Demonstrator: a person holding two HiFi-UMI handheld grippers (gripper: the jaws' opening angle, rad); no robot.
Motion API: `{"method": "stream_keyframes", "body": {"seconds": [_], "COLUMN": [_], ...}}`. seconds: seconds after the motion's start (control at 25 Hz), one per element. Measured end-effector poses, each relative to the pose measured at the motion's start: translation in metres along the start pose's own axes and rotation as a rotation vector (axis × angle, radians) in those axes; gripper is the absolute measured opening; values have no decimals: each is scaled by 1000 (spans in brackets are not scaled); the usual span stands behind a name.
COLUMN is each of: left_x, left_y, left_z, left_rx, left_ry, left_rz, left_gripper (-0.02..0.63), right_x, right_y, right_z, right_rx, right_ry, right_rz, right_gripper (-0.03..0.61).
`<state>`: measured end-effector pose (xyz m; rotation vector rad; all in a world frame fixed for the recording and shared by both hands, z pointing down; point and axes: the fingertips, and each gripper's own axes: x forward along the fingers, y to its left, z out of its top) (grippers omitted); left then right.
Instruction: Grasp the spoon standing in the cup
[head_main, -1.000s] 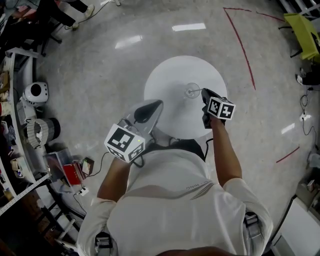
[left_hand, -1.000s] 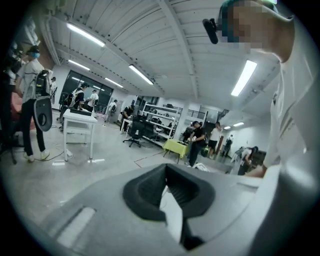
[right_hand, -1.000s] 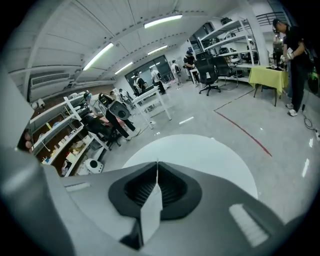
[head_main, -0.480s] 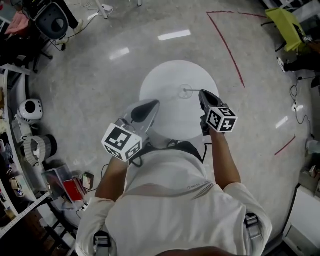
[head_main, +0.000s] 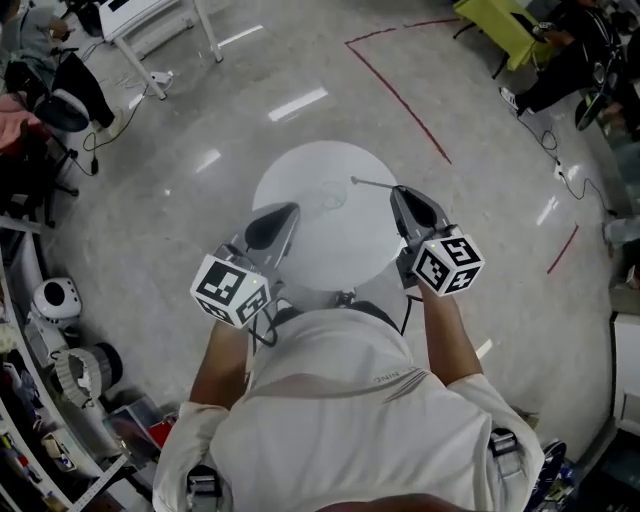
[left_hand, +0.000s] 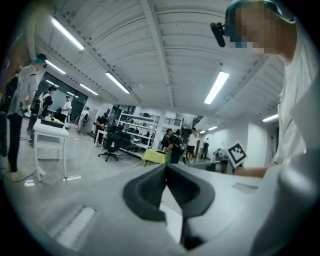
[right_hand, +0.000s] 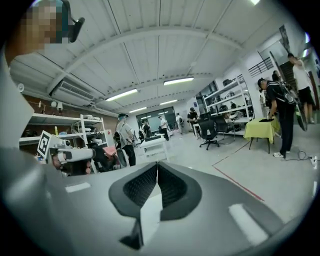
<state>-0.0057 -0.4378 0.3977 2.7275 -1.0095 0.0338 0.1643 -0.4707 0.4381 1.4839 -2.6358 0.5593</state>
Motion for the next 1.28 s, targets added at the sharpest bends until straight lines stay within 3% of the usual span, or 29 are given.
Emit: {"method": "stream_keyframes", "body": {"seconds": [0.2,0.44,1.28], "left_x": [12,24,20], "left_y": [-16,-38,-42], "left_z": [17,22,31], "left_rx": [32,53,58], "left_ry": [-22,-25,-40], "left_rz": [-34,-74,-67], "left_gripper": [1,2,2], "right_x": [-48,-66,-51], "right_y": [0,0,12], "right_z": [26,36,39], "right_rx": [-23,-49,-66], "right_ry": [-89,-122,-113], "right_rz": [-32,-36,25], "right_gripper": [11,11,12]}}
